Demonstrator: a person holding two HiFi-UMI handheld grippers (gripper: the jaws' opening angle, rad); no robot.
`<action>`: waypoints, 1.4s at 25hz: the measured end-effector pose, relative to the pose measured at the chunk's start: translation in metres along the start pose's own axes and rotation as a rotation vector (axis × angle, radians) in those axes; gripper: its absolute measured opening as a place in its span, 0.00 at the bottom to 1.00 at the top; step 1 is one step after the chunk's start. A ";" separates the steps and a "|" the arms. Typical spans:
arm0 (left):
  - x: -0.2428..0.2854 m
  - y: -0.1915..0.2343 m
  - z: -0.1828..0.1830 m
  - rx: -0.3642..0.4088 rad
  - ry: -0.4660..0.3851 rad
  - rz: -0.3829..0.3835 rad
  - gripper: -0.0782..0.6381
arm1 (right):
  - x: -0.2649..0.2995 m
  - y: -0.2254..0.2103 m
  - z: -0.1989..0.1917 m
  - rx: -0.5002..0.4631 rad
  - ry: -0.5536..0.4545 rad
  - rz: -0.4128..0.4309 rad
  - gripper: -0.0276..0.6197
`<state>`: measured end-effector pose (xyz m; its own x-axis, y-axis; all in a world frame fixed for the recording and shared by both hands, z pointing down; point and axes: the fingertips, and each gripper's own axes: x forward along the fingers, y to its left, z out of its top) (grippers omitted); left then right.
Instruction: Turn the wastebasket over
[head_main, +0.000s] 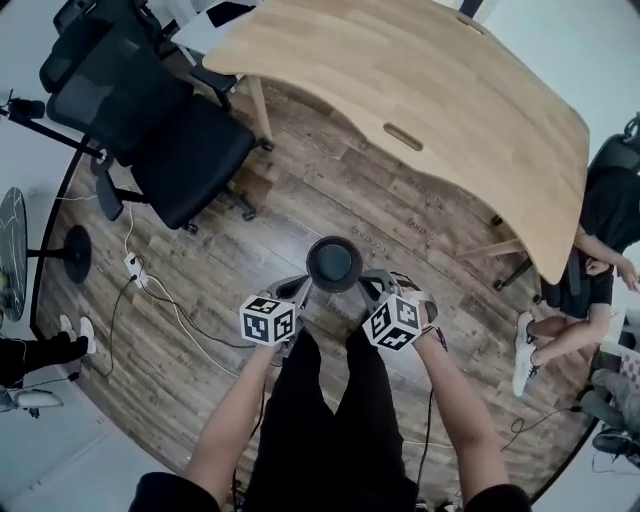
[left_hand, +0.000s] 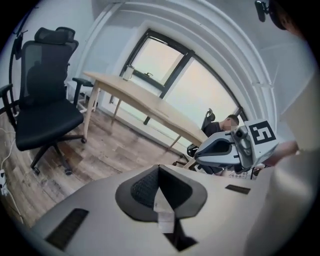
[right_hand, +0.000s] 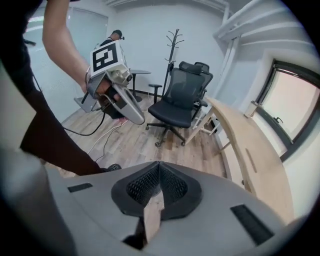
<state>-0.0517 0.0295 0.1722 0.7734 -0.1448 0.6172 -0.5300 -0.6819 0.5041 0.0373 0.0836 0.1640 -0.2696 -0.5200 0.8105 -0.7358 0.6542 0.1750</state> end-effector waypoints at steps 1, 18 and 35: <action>-0.008 -0.010 0.010 0.018 -0.019 -0.012 0.13 | -0.011 -0.004 0.008 0.012 -0.017 -0.021 0.09; -0.094 -0.095 0.168 0.405 -0.222 -0.066 0.13 | -0.141 -0.067 0.130 0.092 -0.248 -0.329 0.09; -0.146 -0.154 0.225 0.542 -0.381 -0.109 0.13 | -0.223 -0.088 0.195 0.138 -0.453 -0.432 0.09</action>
<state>-0.0043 -0.0063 -0.1314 0.9339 -0.2301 0.2735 -0.2694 -0.9561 0.1152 0.0414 0.0347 -0.1416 -0.1445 -0.9213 0.3611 -0.9021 0.2726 0.3346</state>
